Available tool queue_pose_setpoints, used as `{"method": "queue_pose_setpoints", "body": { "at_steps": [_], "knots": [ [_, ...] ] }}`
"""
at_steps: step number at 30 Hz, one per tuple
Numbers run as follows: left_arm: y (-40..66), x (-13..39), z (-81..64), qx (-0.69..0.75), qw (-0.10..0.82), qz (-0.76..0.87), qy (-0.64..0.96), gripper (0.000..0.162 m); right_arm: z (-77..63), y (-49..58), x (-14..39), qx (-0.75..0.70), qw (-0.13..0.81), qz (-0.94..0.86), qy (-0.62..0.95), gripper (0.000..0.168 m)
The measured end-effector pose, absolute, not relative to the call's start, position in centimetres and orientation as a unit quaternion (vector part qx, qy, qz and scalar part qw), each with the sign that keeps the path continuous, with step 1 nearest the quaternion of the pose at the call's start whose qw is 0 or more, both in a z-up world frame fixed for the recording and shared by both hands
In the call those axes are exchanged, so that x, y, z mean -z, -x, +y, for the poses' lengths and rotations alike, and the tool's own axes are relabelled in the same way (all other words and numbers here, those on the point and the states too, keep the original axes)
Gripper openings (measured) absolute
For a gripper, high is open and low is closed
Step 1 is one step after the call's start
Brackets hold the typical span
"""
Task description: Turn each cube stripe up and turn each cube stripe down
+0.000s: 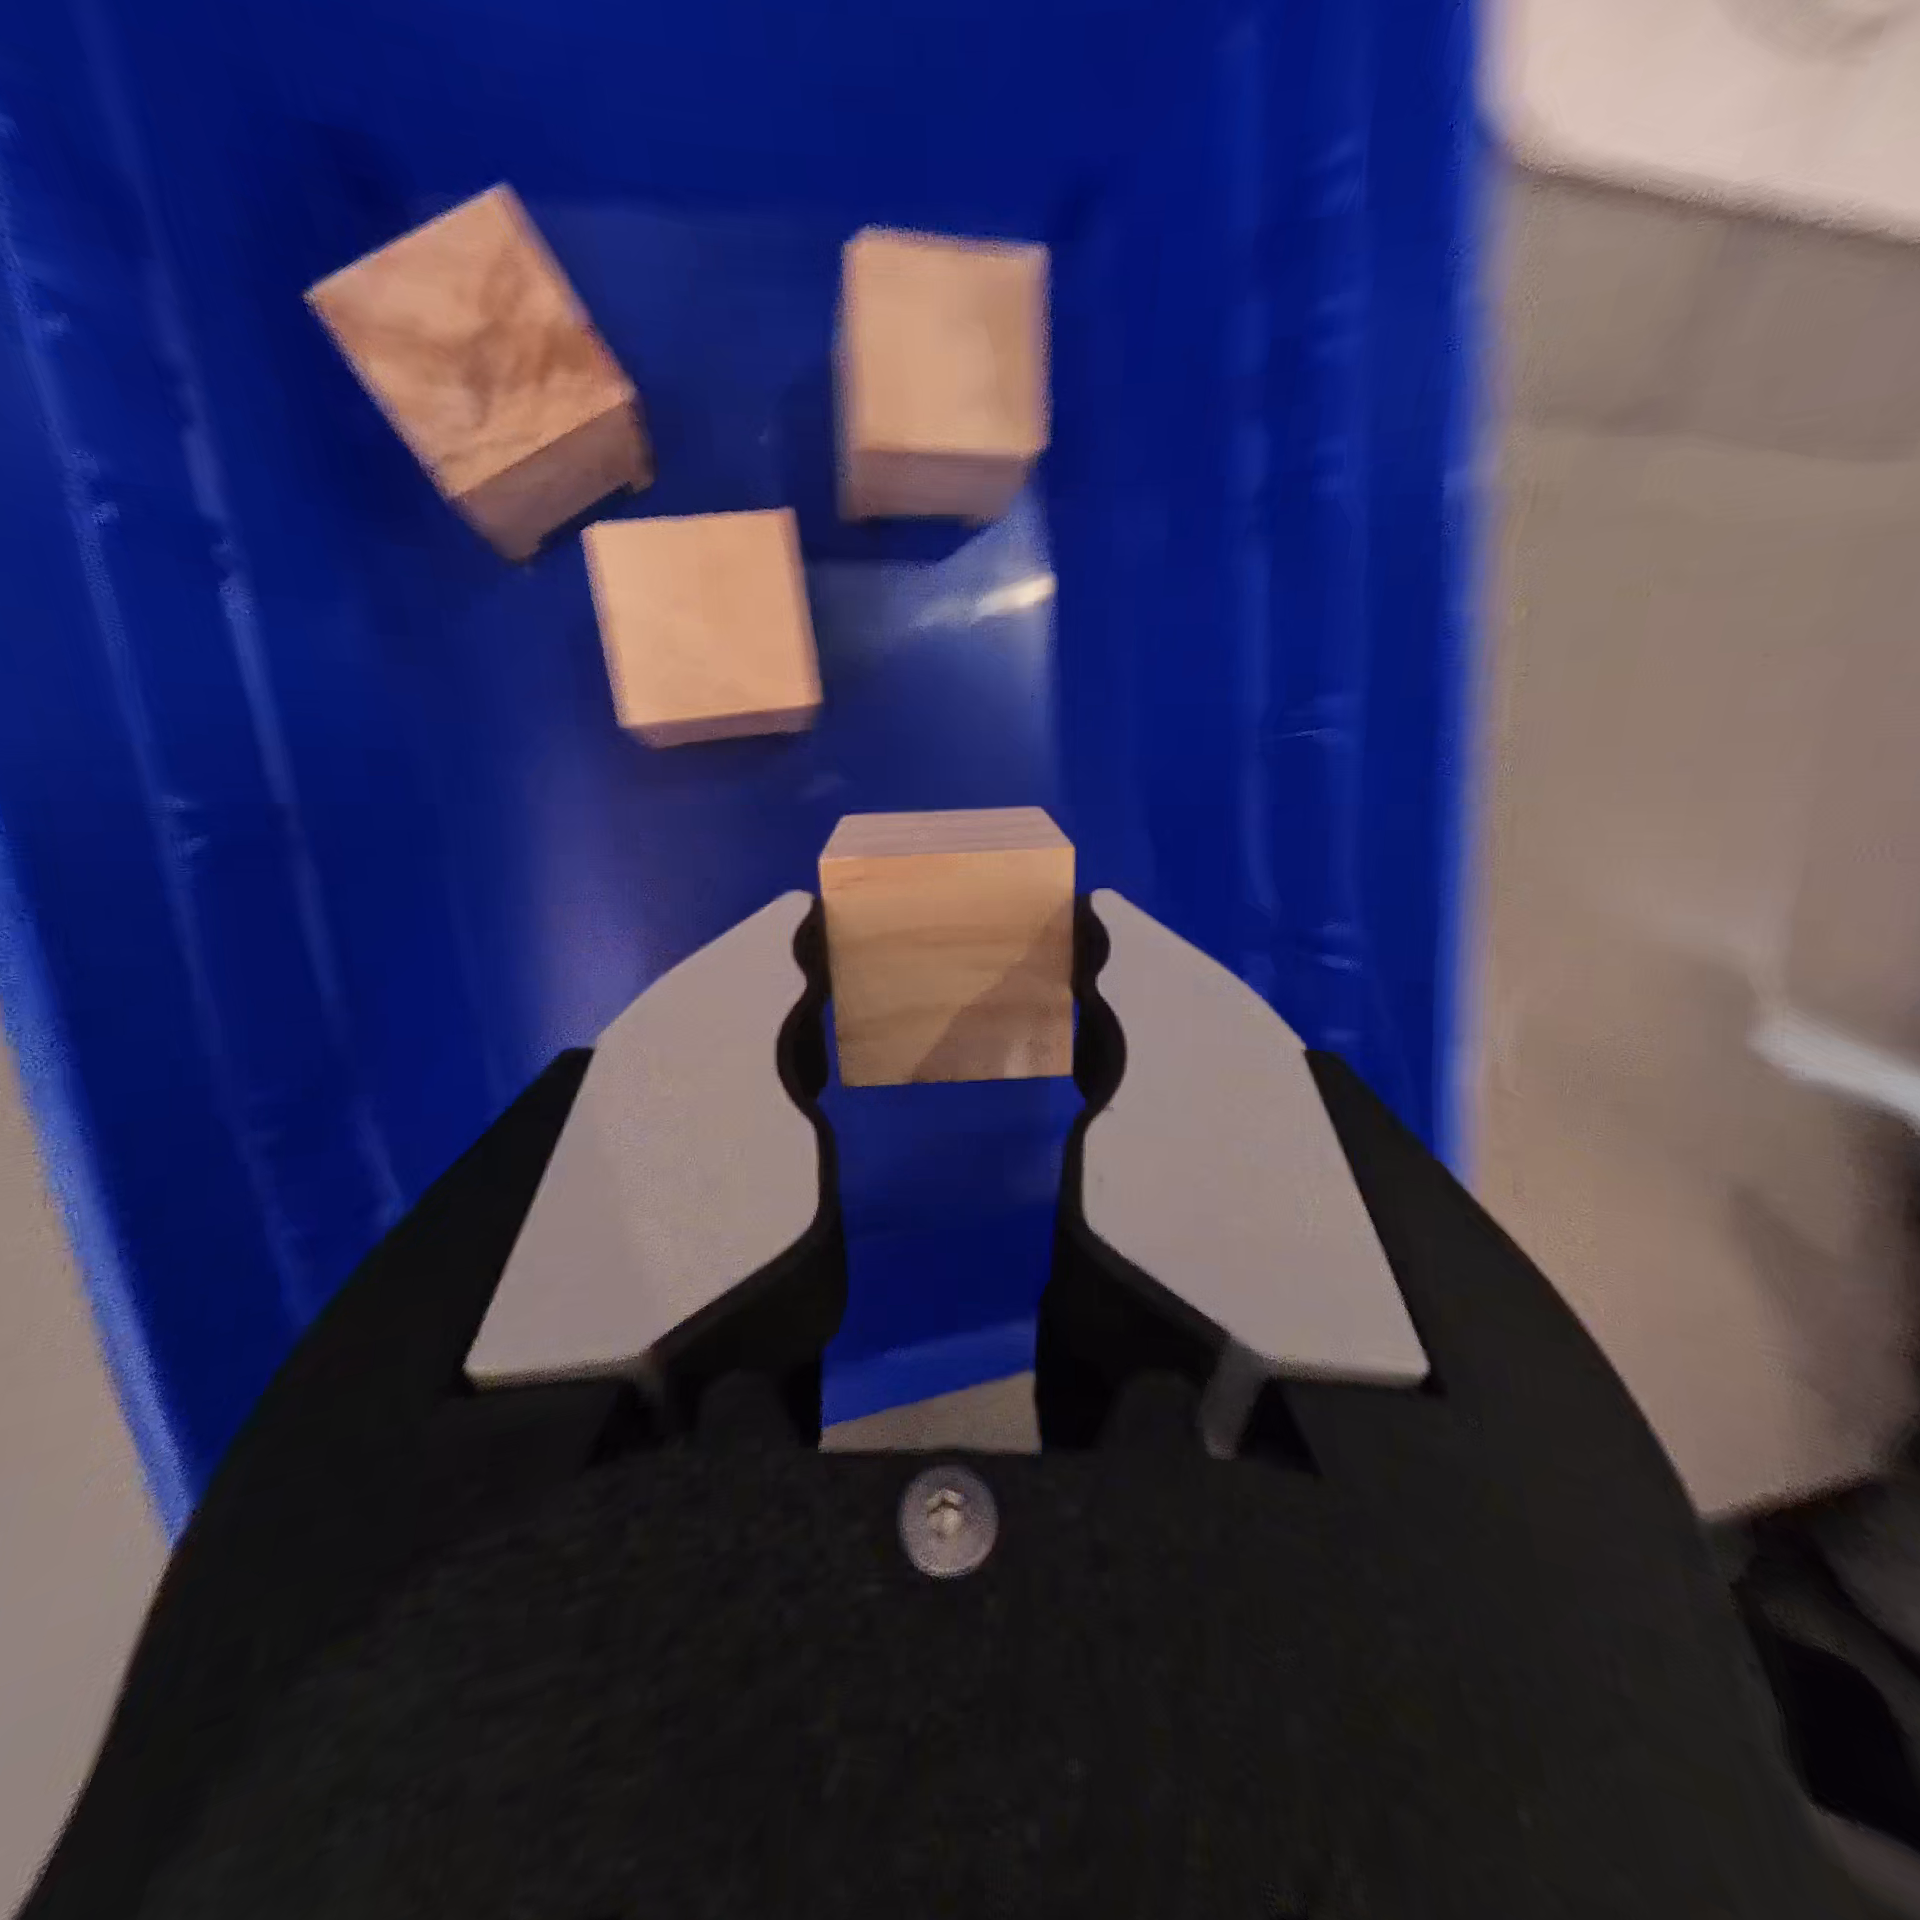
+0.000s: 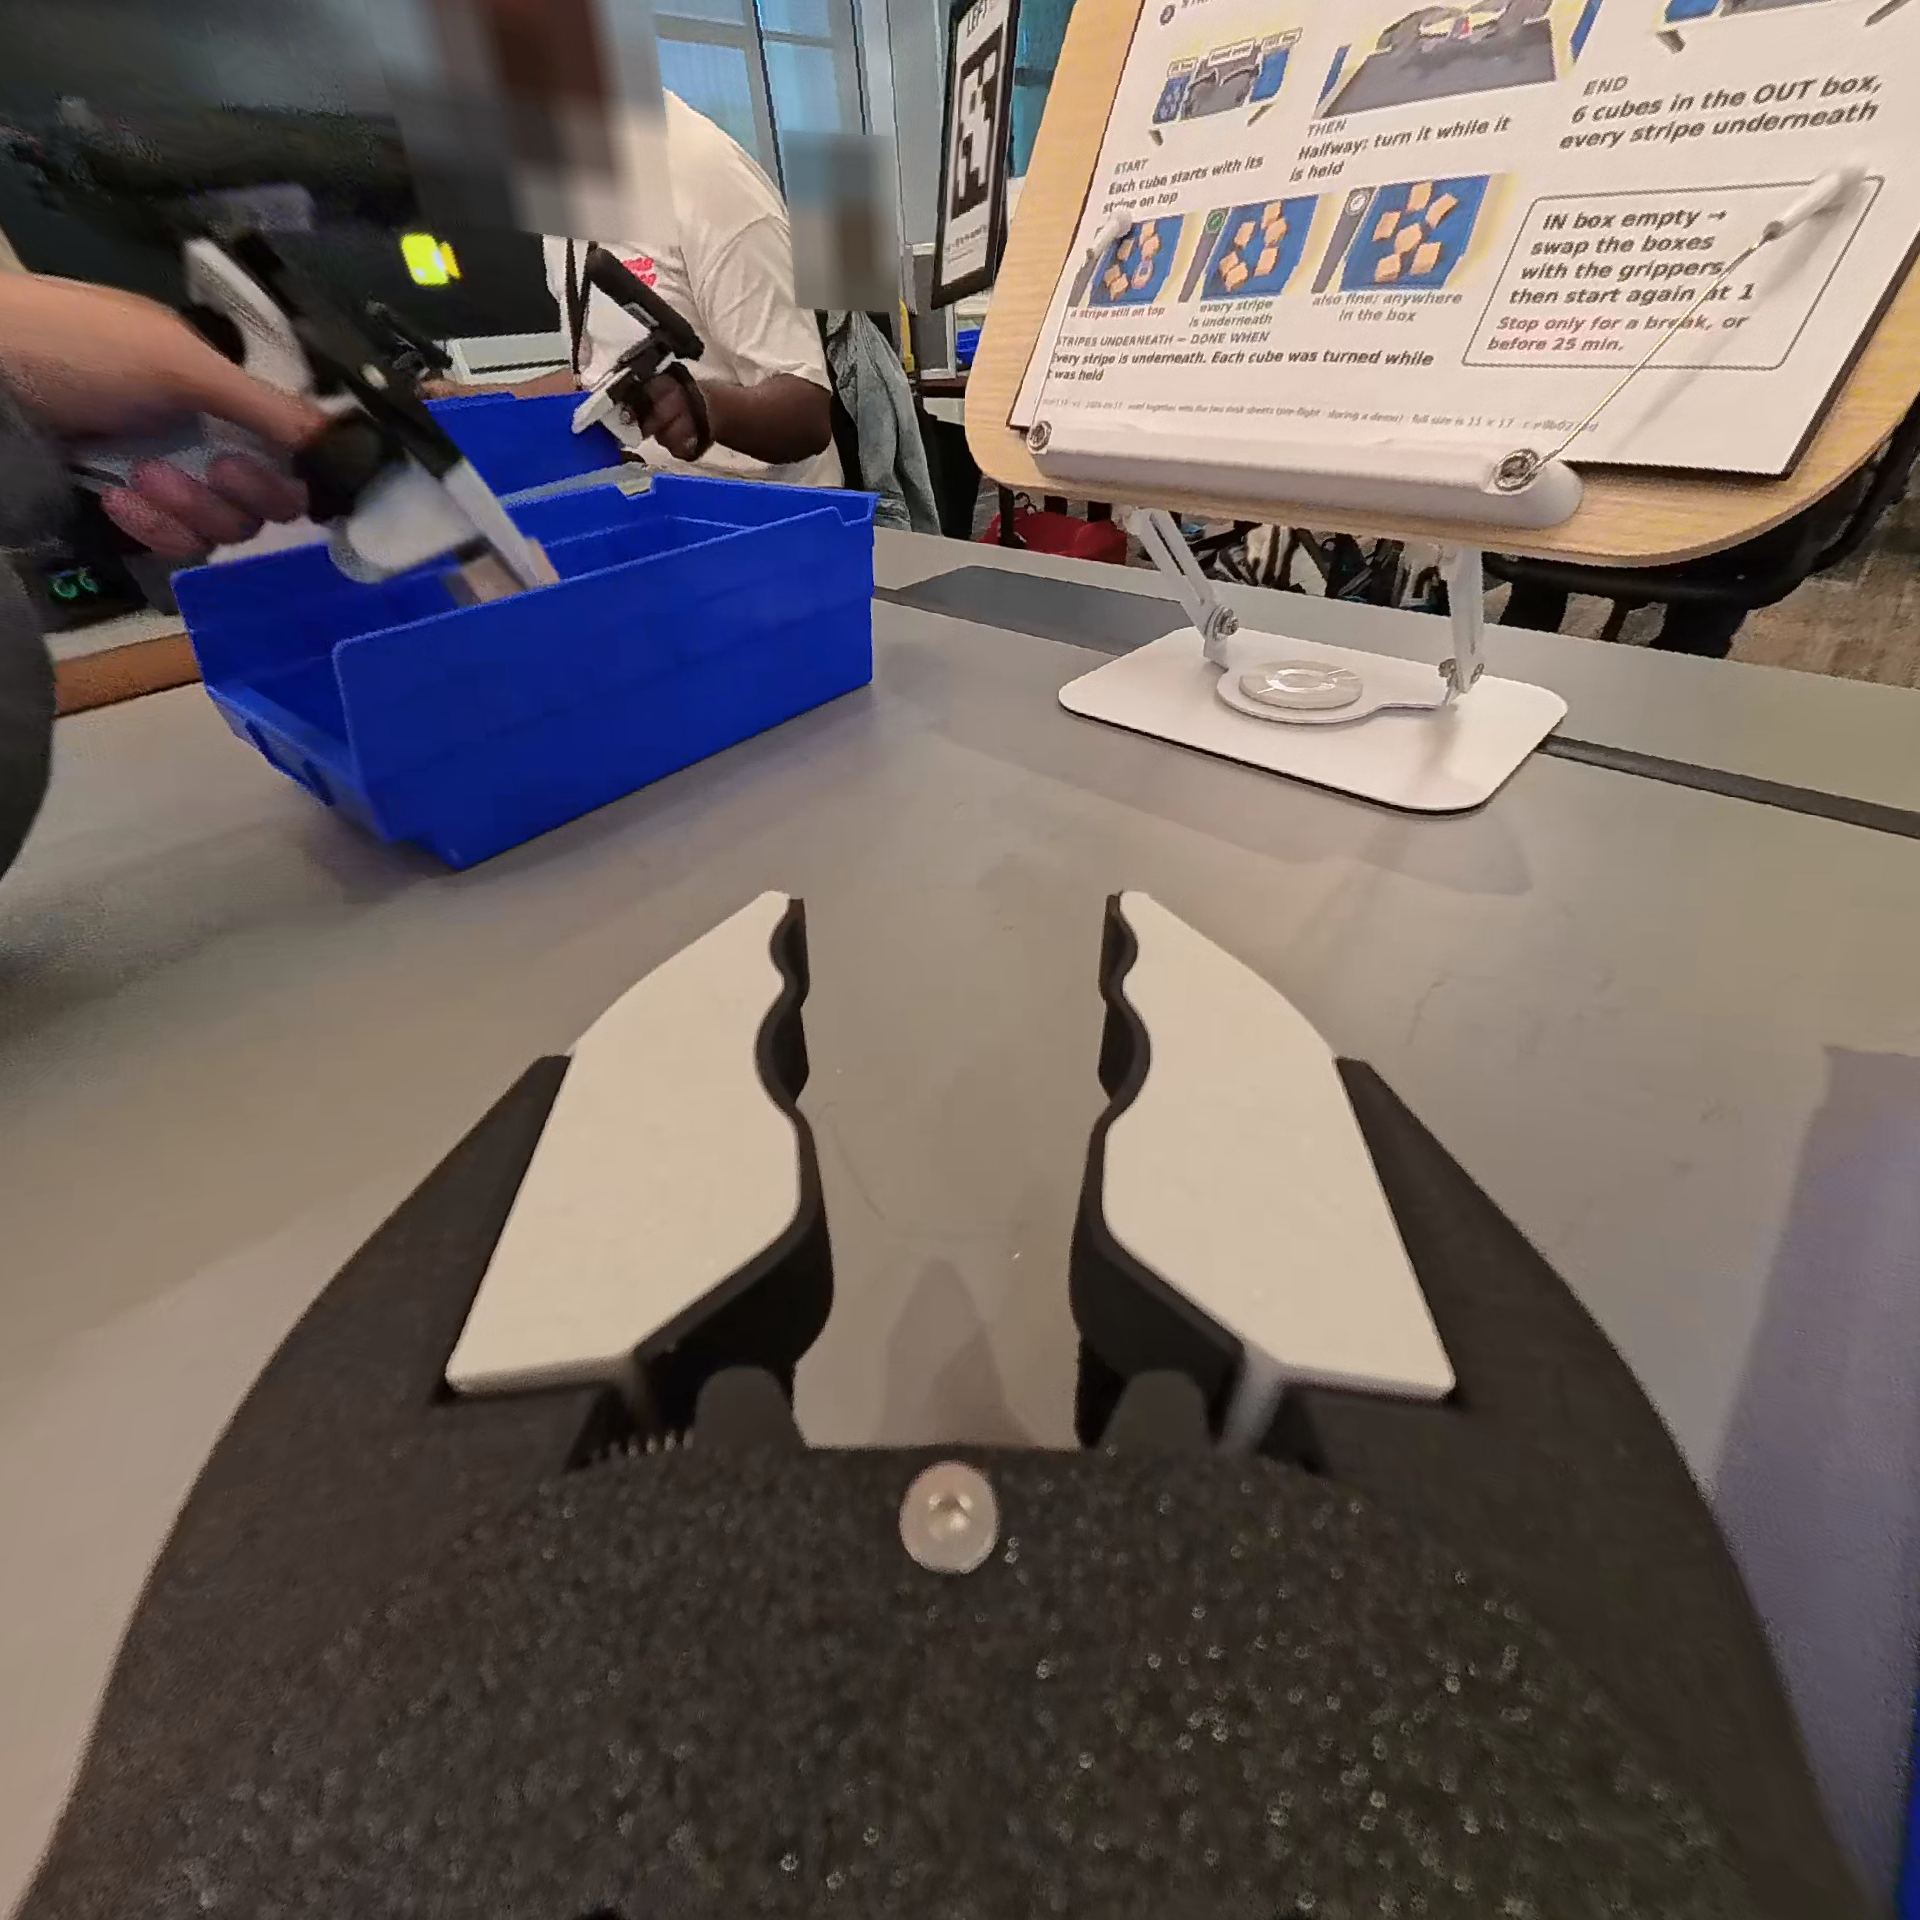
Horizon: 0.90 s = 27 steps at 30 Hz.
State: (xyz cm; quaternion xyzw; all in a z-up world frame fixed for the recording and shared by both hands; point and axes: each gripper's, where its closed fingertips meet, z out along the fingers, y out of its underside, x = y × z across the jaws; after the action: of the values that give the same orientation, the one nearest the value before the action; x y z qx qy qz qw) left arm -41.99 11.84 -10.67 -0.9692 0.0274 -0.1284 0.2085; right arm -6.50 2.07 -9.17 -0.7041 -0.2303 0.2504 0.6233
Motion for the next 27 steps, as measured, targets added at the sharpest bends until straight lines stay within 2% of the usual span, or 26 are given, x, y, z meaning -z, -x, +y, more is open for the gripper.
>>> {"method": "queue_pose_setpoints", "body": {
  "at_steps": [3, 7, 10, 15, 18, 22, 27],
  "knots": [
    [36.7, 5.6, 11.3, 0.288, 0.277, 0.057, 0.915, 0.044, 2.3, 6.3, 9.1, -0.272, 0.618, -0.216, 0.705, 0.054],
    [28.6, 0.9, 9.4, 0.438, 0.322, 0.115, 0.832, 0.044, 2.7, 5.8, 9.1, -0.308, 0.606, -0.187, 0.709, 0.054],
    [21.6, -1.1, 7.2, 0.561, 0.305, 0.148, 0.755, 0.043, 2.7, 5.7, 9.2, -0.315, 0.604, -0.181, 0.709, 0.054],
    [13.3, -0.5, 4.7, 0.708, 0.22, 0.141, 0.657, 0.043, 2.1, 6.5, 8.8, -0.346, 0.595, -0.197, 0.698, 0.054],
    [11.5, 0.2, 3.6, 0.756, 0.183, 0.137, 0.613, 0.043, 0.7, 8.0, 7.5, -0.431, 0.563, -0.216, 0.671, 0.056],
    [10.7, 1.6, 3.1, 0.743, 0.191, 0.142, 0.626, 0.043, -0.2, 9.5, 4.9, -0.584, 0.458, -0.163, 0.65, 0.065],
    [10.1, 2.4, 2.3, 0.722, 0.205, 0.158, 0.641, 0.043, 1.0, 10.9, 3.7, -0.676, 0.329, -0.064, 0.656, 0.07]
  ]
}}
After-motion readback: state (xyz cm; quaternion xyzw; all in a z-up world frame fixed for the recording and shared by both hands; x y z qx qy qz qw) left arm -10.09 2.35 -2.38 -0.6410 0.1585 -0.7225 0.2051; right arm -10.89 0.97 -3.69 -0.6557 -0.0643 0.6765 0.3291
